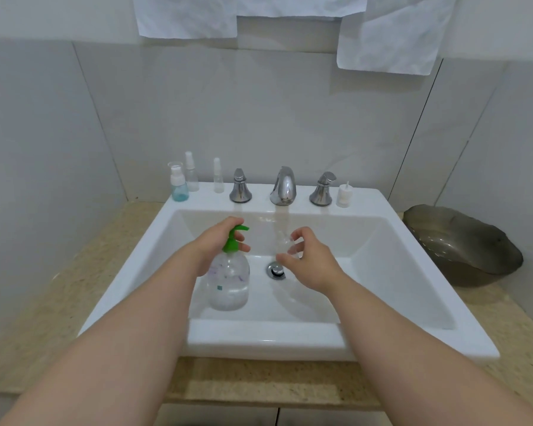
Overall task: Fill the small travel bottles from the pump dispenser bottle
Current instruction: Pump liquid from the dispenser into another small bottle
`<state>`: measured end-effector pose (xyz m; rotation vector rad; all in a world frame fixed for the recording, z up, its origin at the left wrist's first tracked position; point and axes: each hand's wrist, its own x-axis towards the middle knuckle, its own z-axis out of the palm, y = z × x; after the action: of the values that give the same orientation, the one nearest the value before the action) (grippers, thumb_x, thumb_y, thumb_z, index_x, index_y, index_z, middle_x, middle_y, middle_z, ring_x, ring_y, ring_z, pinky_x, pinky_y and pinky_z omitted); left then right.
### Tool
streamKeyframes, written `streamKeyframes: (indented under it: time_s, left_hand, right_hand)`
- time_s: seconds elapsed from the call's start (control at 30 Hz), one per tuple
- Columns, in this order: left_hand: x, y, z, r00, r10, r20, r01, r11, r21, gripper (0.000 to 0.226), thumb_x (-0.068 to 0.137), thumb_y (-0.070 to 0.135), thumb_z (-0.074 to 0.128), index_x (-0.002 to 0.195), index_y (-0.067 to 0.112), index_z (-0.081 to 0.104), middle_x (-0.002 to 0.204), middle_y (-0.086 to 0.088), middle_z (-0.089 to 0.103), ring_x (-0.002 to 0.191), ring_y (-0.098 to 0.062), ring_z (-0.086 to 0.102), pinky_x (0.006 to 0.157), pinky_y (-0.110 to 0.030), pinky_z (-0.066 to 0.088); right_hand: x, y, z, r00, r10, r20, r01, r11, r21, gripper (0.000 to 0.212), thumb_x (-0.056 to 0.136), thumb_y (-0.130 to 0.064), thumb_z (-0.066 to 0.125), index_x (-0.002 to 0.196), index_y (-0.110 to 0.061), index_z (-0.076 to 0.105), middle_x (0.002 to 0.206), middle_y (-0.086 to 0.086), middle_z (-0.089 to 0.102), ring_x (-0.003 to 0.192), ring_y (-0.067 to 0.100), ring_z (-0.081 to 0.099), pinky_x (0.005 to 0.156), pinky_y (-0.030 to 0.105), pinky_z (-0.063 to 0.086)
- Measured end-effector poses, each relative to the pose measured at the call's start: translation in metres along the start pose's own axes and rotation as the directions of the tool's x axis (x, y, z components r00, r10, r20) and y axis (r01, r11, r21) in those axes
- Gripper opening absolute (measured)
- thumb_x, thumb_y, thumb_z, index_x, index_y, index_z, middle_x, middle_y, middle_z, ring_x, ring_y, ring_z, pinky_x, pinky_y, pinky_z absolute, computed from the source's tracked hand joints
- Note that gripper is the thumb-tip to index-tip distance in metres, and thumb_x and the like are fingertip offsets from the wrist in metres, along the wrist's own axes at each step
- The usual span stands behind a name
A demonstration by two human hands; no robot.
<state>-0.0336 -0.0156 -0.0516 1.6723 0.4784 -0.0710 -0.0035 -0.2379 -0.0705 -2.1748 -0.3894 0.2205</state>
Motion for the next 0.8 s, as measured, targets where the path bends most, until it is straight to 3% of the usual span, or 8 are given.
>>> streamKeyframes:
  time_s: [0.1,0.23,0.37,0.53,0.8]
  left_hand:
    - [0.0,-0.005,0.0,0.998,-0.062,-0.022,0.062,0.998,0.004,0.05,0.092,0.062,0.059,0.09,0.013,0.06,0.077,-0.009,0.076,0.099,-0.034,0.069,0.105,-0.04,0.046]
    - [0.0,-0.008,0.011,0.998,-0.016,-0.069,0.023,0.995,0.096,0.066,0.096,0.071,0.043,0.074,0.012,0.064,0.103,-0.016,0.077,0.089,-0.025,0.06,0.084,-0.036,0.042]
    - [-0.001,-0.011,0.007,0.999,0.006,-0.04,-0.005,1.0,0.03,0.081,0.101,0.073,0.026,0.072,0.009,0.066,0.096,-0.015,0.076,0.091,-0.023,0.061,0.095,-0.04,0.041]
    - [0.003,-0.011,0.008,1.0,0.004,-0.002,-0.004,0.997,0.077,0.07,0.102,0.065,0.036,0.07,0.011,0.068,0.09,-0.009,0.075,0.093,-0.023,0.059,0.093,-0.039,0.039]
    - [0.007,-0.009,0.016,1.0,0.016,0.007,-0.017,0.992,0.128,0.069,0.102,0.064,0.036,0.081,0.008,0.071,0.086,-0.004,0.071,0.085,-0.02,0.056,0.08,-0.033,0.04]
  right_hand:
    - [0.002,0.001,0.002,0.999,-0.033,0.023,0.033,0.999,-0.008,0.043,0.092,-0.036,0.072,0.124,-0.029,0.044,0.116,-0.002,0.06,0.088,0.015,0.062,0.069,0.027,0.048]
    - [0.003,-0.001,0.007,0.994,-0.085,0.066,0.087,0.996,-0.024,0.042,0.092,-0.037,0.072,0.122,-0.033,0.044,0.117,-0.005,0.061,0.082,0.009,0.06,0.068,0.026,0.046]
    - [0.001,-0.002,0.01,0.986,-0.128,0.103,0.132,0.99,-0.04,0.038,0.092,-0.039,0.072,0.119,-0.036,0.045,0.115,-0.006,0.061,0.087,0.011,0.062,0.069,0.026,0.048]
    - [0.002,-0.003,0.014,0.983,-0.144,0.113,0.15,0.988,-0.044,0.04,0.094,-0.044,0.069,0.126,-0.039,0.046,0.117,-0.003,0.062,0.096,0.012,0.061,0.079,0.029,0.049]
    - [0.001,-0.006,0.013,0.982,-0.166,0.085,0.169,0.985,-0.032,0.044,0.098,-0.045,0.064,0.137,-0.037,0.047,0.118,-0.003,0.065,0.094,0.008,0.06,0.079,0.022,0.043]
